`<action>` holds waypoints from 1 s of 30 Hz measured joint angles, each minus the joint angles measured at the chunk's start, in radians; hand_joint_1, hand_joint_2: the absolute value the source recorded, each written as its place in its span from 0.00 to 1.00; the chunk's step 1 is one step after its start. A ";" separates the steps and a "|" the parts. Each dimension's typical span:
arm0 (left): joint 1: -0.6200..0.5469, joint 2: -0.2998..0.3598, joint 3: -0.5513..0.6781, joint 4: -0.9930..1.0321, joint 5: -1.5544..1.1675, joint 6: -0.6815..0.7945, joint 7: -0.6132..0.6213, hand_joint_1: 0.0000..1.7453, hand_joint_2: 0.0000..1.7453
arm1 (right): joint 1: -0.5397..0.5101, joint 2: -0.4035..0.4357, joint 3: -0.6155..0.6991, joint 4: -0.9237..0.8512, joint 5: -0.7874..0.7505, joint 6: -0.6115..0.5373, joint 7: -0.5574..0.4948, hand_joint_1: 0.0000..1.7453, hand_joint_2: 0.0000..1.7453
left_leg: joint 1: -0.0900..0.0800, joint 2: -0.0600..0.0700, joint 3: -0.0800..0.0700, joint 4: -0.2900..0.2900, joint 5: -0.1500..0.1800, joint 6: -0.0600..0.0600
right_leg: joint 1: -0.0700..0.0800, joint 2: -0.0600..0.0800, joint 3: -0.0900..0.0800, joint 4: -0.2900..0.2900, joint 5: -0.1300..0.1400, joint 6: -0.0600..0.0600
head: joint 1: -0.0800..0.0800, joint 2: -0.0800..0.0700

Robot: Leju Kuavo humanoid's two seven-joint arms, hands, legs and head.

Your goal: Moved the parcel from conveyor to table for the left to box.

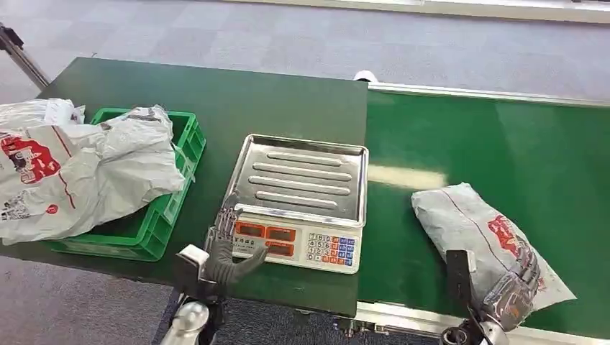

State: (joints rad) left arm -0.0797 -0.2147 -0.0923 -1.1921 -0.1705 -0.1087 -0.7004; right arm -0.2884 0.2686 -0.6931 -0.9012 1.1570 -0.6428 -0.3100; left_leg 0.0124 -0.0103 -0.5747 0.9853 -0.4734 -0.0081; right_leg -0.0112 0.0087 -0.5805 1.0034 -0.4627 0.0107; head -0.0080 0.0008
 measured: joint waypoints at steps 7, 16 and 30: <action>0.003 -0.007 0.021 0.000 -0.023 -0.022 0.000 0.00 1.00 | -0.009 -0.047 0.026 0.103 0.022 0.018 0.178 0.00 1.00 | 0.000 0.000 0.000 0.000 0.000 0.000 | 0.000 0.000 0.000 0.000 0.000 0.000 | 0.000 0.000; 0.006 -0.009 0.037 -0.001 -0.027 -0.026 0.000 0.00 1.00 | -0.014 -0.071 0.055 0.151 0.015 0.084 0.225 0.00 1.00 | 0.000 -0.001 0.000 0.000 0.000 0.000 | 0.000 0.000 0.000 0.000 0.000 0.000 | 0.000 0.000; 0.034 -0.006 0.053 -0.036 -0.018 -0.006 0.000 0.00 1.00 | -0.024 -0.085 0.120 0.184 -0.048 0.005 0.105 1.00 1.00 | 0.000 0.000 0.001 0.000 0.000 0.000 | 0.000 0.000 0.001 0.000 0.000 0.000 | 0.000 0.000</action>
State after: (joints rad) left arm -0.0457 -0.2209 -0.0389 -1.2283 -0.1881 -0.1145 -0.7004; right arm -0.3128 0.1839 -0.5734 -0.7168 1.1091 -0.6382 -0.2054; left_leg 0.0124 -0.0107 -0.5741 0.9853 -0.4733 -0.0080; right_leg -0.0112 0.0085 -0.5797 1.0034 -0.4627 0.0107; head -0.0080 0.0008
